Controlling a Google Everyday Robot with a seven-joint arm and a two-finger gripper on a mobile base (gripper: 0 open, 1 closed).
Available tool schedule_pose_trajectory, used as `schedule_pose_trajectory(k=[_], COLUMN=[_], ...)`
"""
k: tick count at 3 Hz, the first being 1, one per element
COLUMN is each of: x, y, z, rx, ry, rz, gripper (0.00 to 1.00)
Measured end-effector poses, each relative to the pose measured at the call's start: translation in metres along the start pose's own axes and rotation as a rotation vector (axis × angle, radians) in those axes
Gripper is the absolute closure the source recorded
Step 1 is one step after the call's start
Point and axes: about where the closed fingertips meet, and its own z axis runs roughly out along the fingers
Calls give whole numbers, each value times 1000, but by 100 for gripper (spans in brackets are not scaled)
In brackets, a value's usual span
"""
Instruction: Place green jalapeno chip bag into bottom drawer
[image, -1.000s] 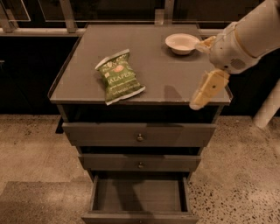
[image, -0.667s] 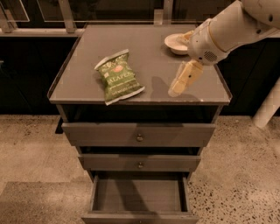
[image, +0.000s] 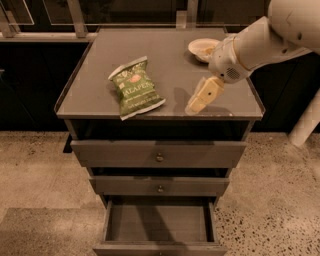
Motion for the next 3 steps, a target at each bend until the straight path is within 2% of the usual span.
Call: schedule_pose_trajectory(k=[1,3], x=[5,9], y=[5,16], z=[47,135], rx=[-91,-277], ry=[-97,-217], rz=[65,158], gripper=[0,0])
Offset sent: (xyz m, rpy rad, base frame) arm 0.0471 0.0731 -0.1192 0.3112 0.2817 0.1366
